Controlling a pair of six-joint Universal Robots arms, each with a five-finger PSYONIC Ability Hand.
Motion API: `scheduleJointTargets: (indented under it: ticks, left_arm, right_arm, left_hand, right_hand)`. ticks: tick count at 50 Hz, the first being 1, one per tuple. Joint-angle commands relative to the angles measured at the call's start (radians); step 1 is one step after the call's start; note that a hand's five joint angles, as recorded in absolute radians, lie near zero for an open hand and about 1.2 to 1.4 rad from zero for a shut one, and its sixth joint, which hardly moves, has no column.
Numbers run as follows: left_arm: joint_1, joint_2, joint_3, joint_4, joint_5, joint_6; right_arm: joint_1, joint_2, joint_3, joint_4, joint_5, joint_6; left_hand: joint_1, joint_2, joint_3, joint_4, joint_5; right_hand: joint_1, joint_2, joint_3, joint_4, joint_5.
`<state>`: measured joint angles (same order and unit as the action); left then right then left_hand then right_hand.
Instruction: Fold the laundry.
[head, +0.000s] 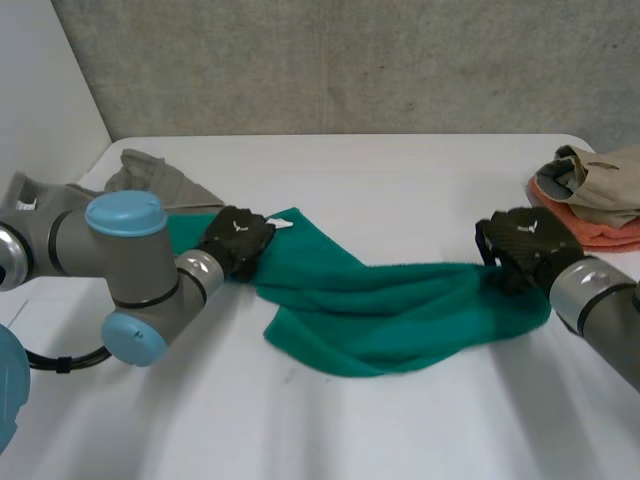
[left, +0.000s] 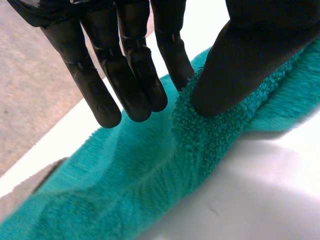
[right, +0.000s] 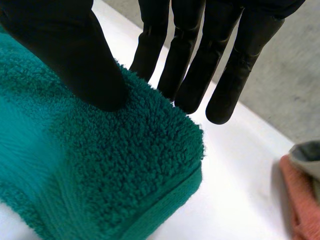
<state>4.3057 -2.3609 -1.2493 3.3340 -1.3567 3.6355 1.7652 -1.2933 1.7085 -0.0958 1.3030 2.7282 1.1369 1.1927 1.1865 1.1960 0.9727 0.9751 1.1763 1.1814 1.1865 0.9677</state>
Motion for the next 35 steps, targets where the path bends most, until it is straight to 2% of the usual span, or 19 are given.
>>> scheduleJointTargets:
  ticks: [1,6,12,18,26,27,30,35]
  left_arm:
    - [-0.017,0.037,0.077,0.050,-0.123,0.005]
    - [-0.015,0.184,0.088,0.142,-0.191,-0.012]
    - [-0.026,0.382,0.048,0.194,-0.196,-0.043]
    - [-0.032,0.552,-0.028,0.193,-0.191,-0.084]
    - [-0.044,0.747,-0.142,0.191,-0.187,-0.084]
    - [-0.044,0.752,-0.148,0.190,-0.185,-0.084]
    - [-0.046,0.756,-0.180,0.188,-0.176,-0.083]
    - [-0.046,0.697,-0.211,0.164,-0.156,-0.080]
  right_arm:
    - [0.003,0.009,-0.134,-0.044,0.005,-0.039]
    - [0.016,0.002,-0.237,-0.139,0.034,-0.067]
    - [0.034,-0.035,-0.271,-0.229,0.065,-0.076]
    - [0.063,-0.181,-0.253,-0.254,0.067,-0.074]
    - [0.065,-0.293,-0.253,-0.108,0.065,-0.102]
    - [0.056,-0.310,-0.257,-0.026,0.056,-0.131]
    - [0.056,-0.308,-0.264,0.054,0.056,-0.177]
    - [0.063,-0.291,-0.262,0.105,0.067,-0.245]
  left_hand:
    - [0.259,0.204,0.210,0.200,0.249]
    - [0.259,0.204,0.210,0.200,0.249]
    - [0.259,0.204,0.210,0.200,0.249]
    - [0.259,0.204,0.210,0.200,0.249]
    - [0.259,0.204,0.210,0.200,0.249]
    - [0.259,0.204,0.210,0.200,0.249]
    - [0.259,0.204,0.210,0.200,0.249]
    - [0.259,0.204,0.210,0.200,0.249]
  right_hand:
    - [0.421,0.220,0.215,0.210,0.254]
    - [0.421,0.220,0.215,0.210,0.254]
    - [0.421,0.220,0.215,0.210,0.254]
    - [0.421,0.220,0.215,0.210,0.254]
    - [0.421,0.220,0.215,0.210,0.254]
    - [0.421,0.220,0.215,0.210,0.254]
    - [0.421,0.220,0.215,0.210,0.254]
    - [0.421,0.220,0.215,0.210,0.254]
